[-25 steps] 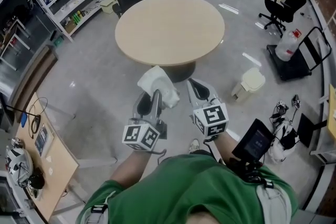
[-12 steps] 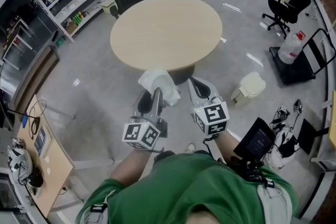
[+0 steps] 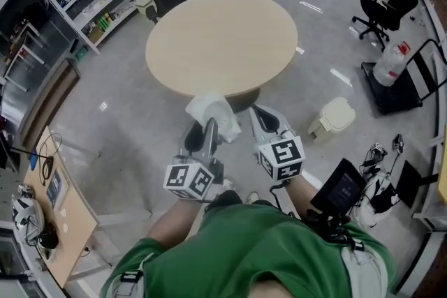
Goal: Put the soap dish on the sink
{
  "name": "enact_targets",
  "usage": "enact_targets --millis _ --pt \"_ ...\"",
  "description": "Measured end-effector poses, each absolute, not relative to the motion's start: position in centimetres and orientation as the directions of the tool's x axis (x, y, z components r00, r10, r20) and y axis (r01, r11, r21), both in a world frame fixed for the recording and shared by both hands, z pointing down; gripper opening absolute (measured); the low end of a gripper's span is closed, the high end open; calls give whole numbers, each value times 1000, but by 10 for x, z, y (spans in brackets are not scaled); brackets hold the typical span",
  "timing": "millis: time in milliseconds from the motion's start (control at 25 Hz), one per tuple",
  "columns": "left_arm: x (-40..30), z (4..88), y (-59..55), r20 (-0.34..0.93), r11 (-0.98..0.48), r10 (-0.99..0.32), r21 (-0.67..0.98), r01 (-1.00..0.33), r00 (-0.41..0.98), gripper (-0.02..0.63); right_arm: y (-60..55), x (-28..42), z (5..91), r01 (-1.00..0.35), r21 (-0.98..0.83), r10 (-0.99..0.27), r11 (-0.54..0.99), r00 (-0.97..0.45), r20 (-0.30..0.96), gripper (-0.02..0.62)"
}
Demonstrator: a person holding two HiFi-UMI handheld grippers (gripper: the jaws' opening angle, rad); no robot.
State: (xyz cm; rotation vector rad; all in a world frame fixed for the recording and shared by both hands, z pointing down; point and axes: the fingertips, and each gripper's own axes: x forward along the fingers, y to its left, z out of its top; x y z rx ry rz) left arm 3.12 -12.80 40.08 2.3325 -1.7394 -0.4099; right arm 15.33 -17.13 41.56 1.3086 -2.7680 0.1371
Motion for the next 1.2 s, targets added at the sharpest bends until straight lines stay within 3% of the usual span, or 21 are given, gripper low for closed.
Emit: enact_targets --millis 1200 --pt "-53 423 -246 -86 -344 -937 386 -856 337 137 -282 76 428 -827 -3 -815 562 -554 172 2"
